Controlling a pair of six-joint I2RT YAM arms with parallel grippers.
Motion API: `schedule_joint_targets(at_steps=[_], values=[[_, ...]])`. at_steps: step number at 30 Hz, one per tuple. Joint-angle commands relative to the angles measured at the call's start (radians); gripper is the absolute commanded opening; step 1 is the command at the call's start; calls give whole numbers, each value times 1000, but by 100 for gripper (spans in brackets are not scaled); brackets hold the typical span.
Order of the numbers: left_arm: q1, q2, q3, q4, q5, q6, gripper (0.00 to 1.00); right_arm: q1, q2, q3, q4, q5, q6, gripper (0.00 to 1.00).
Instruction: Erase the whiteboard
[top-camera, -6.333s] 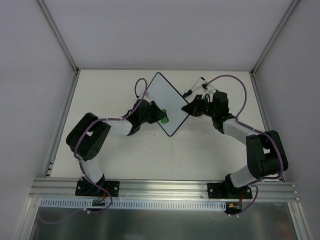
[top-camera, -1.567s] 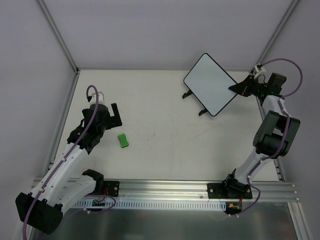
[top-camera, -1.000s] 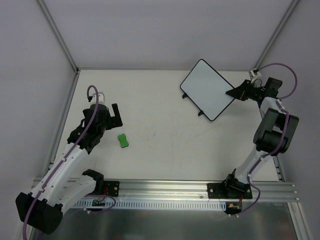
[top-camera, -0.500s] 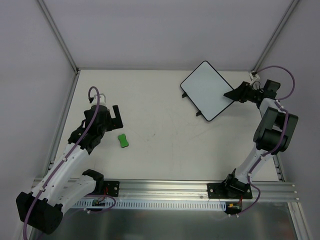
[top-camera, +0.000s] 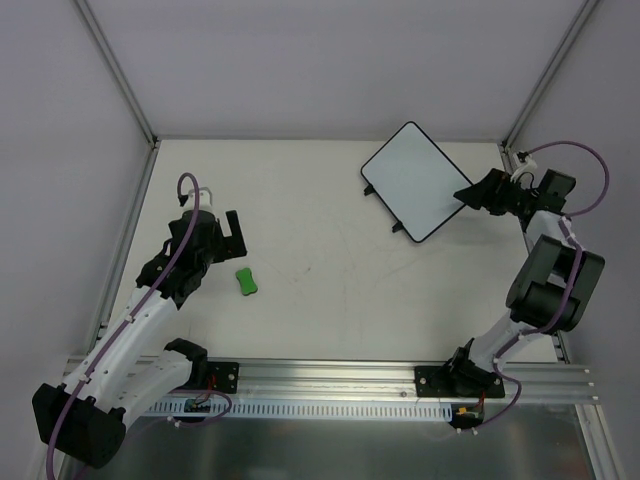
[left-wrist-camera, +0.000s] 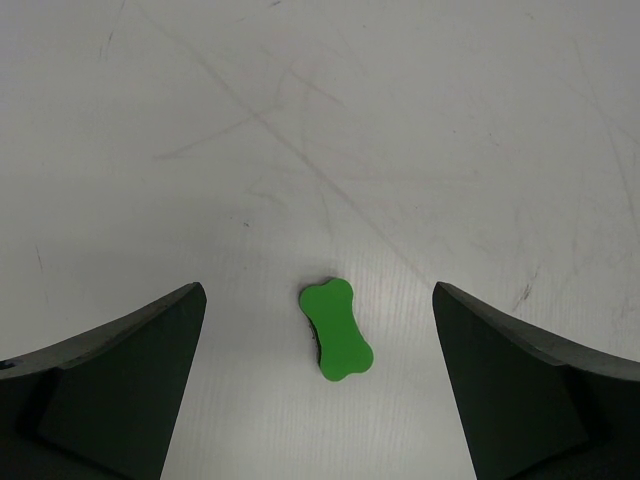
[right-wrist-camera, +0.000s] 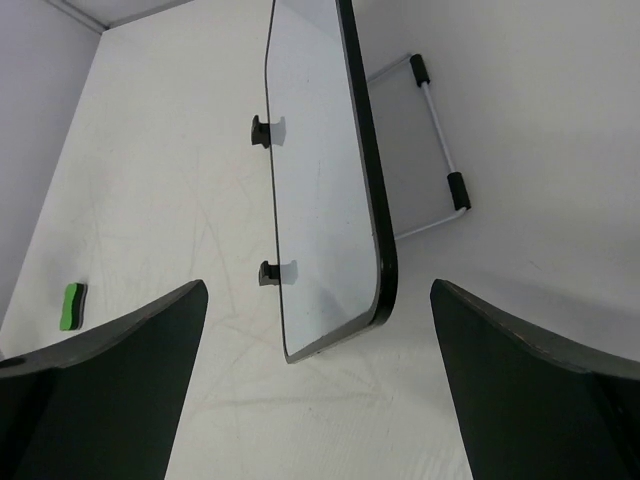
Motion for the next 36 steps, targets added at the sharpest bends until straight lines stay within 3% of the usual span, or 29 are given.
schedule_joint_targets(at_steps=[1, 6, 10, 14, 26, 36], values=[[5, 4, 3, 0, 14, -2, 99, -23, -157, -35, 4, 134, 32, 99], [7, 1, 54, -2, 14, 0, 99, -29, -344, -21, -203, 348, 17, 99], [5, -11, 147, -2, 0, 53, 99, -29, -496, 95, -407, 602, 37, 99], [5, -14, 297, -3, -18, 136, 99, -29, -663, 227, -475, 713, 40, 99], [5, -77, 640, -2, -118, 377, 99, -20, -737, 542, -614, 614, 114, 99], [5, -125, 729, -2, -150, 426, 99, 34, -765, 646, -685, 661, 80, 99]])
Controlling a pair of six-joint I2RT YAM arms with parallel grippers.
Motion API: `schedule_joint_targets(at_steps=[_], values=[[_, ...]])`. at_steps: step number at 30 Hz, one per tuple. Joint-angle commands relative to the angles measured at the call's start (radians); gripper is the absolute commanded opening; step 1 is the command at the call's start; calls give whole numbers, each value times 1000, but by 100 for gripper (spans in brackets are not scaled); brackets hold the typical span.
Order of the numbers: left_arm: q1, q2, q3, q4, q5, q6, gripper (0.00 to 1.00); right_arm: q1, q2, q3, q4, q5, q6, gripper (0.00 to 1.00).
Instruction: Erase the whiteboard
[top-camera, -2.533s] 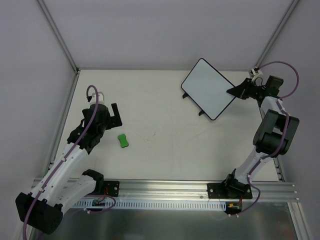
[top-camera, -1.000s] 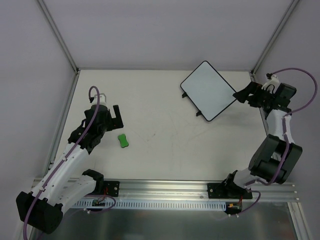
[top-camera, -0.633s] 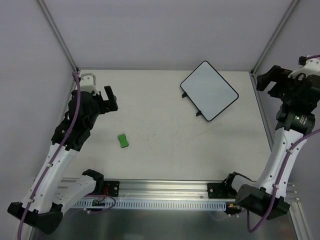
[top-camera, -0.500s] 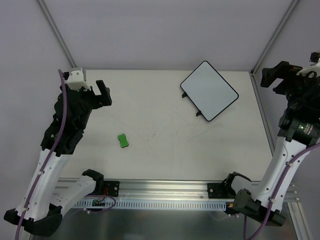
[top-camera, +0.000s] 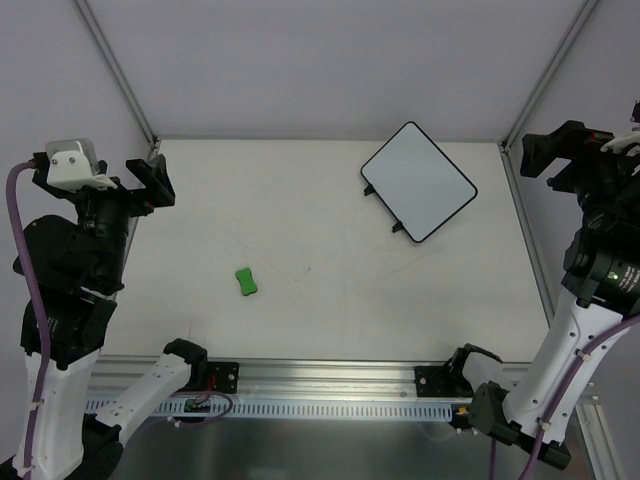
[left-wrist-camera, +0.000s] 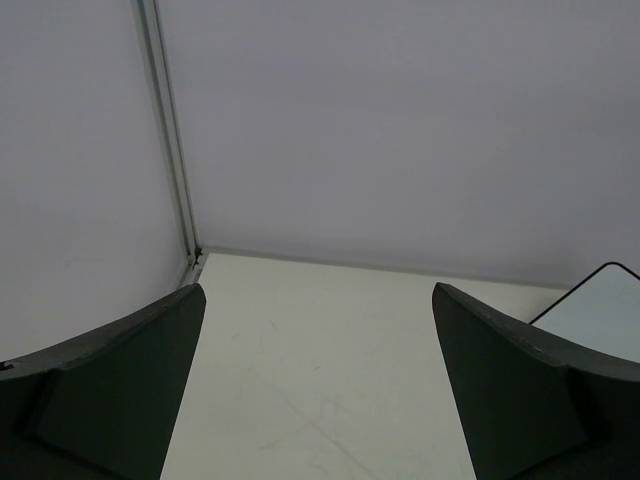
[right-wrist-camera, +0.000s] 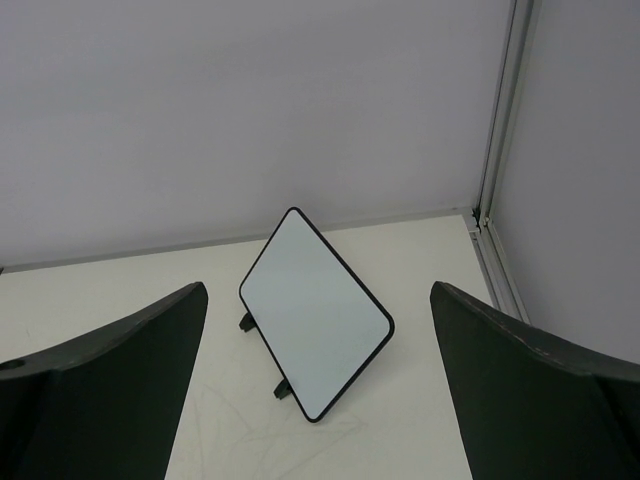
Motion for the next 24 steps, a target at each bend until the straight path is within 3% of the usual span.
schedule_joint_targets(at_steps=[1, 8, 24], values=[[5, -2, 27, 14, -35, 51, 99, 41, -25, 45, -22, 43, -17, 99], [5, -11, 29, 16, -49, 66, 99, 116, -67, 37, -19, 114, -57, 99], [5, 7, 38, 16, -48, 60, 99, 162, -108, 46, -18, 197, -103, 99]])
